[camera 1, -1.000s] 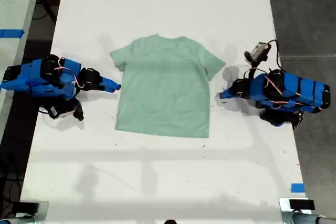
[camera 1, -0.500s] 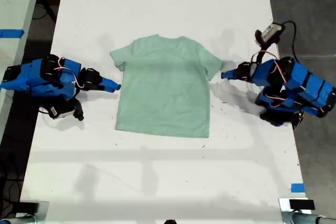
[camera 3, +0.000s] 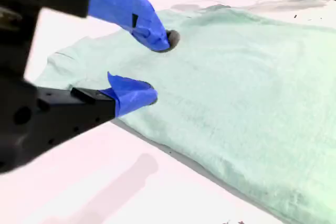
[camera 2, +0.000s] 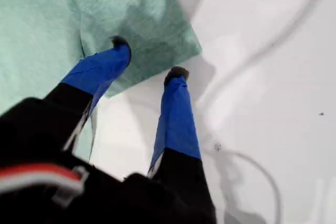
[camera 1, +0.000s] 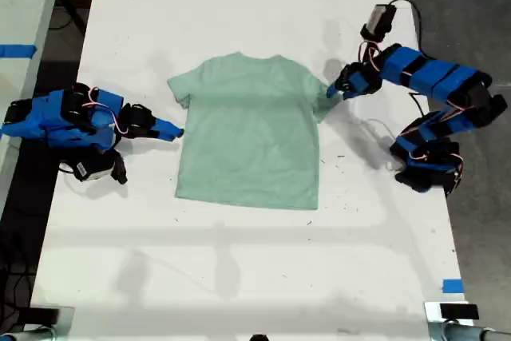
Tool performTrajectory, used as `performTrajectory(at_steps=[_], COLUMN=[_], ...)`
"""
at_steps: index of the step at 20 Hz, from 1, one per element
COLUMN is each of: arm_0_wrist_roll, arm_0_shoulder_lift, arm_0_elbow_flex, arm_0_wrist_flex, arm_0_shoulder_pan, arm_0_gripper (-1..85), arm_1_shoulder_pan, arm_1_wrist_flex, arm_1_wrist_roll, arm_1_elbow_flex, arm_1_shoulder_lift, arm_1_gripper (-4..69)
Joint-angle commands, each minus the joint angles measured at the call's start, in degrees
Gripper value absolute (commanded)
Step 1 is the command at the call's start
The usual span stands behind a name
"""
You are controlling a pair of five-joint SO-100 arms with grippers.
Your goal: Fold t shirt
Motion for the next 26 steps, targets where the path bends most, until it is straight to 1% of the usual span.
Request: performTrajectory(at_steps=[1, 2, 3, 4, 7, 8, 10, 12, 14, 17, 18, 19, 20, 21, 25, 26], arm_0_wrist_roll=[-0.97, -0.97, -0.97, -0.97, -0.97, -0.97, -0.97, -0.97, -0.97, -0.97, -0.97, -0.97, -0.97, -0.97, -0.97, -0.97], arm_0_shoulder_lift=[0.44, 0.44, 0.44, 0.44, 0.44, 0.44, 0.44, 0.44, 0.44, 0.44, 0.44, 0.44, 0.44, 0.44, 0.44, 0.44], arm_0_elbow_flex=[0.35, 0.35, 0.35, 0.35, 0.35, 0.35, 0.35, 0.35, 0.35, 0.35, 0.35, 0.35, 0.35, 0.35, 0.35, 0.35], arm_0_wrist_flex=[0.18, 0.18, 0.18, 0.18, 0.18, 0.18, 0.18, 0.18, 0.18, 0.18, 0.18, 0.18, 0.18, 0.18, 0.18, 0.18], arm_0_shoulder_pan=[1.05, 1.05, 1.05, 1.05, 1.05, 1.05, 1.05, 1.05, 1.05, 1.05, 1.05, 1.05, 1.05, 1.05, 1.05, 1.05], arm_0_gripper=[12.8, 12.8, 12.8, 12.8, 12.8, 12.8, 12.8, 12.8, 12.8, 12.8, 12.8, 12.8, 12.8, 12.8, 12.8, 12.8], arm_1_shoulder_pan=[1.05, 1.14, 1.41, 1.76, 0.70, -0.62, -6.33, -14.06, -20.92, -27.77, -29.18, -29.97, -30.23, -29.97, -26.02, -24.26], arm_1_wrist_flex=[-3.60, -5.10, -5.10, -3.78, -3.87, -2.64, -0.62, -1.58, -6.33, -17.14, -19.95, -21.53, -21.45, -19.69, -9.58, -6.33], arm_1_wrist_roll=[-1.41, -1.49, -1.93, -1.32, -2.11, -2.46, -2.11, -0.62, 0.88, 3.16, 3.52, 3.87, 3.25, 2.46, 1.93, 1.93], arm_1_elbow_flex=[-6.06, -6.24, -6.94, -7.47, -6.77, -7.73, -11.16, -15.56, -19.07, -20.83, -21.71, -22.94, -24.96, -27.07, -27.33, -25.58], arm_1_shoulder_lift=[-8.70, -11.78, -14.41, -15.21, -10.99, -8.09, -1.93, 1.14, 0.70, -3.96, -6.42, -9.14, -11.34, -12.30, -3.96, 0.09], arm_1_gripper=[18.1, 17.9, 7.5, 0.8, 0.8, 0.8, 0.8, 0.8, 0.8, 0.9, 1.7, 4.9, 12.7, 16.1, 16.2, -0.2])
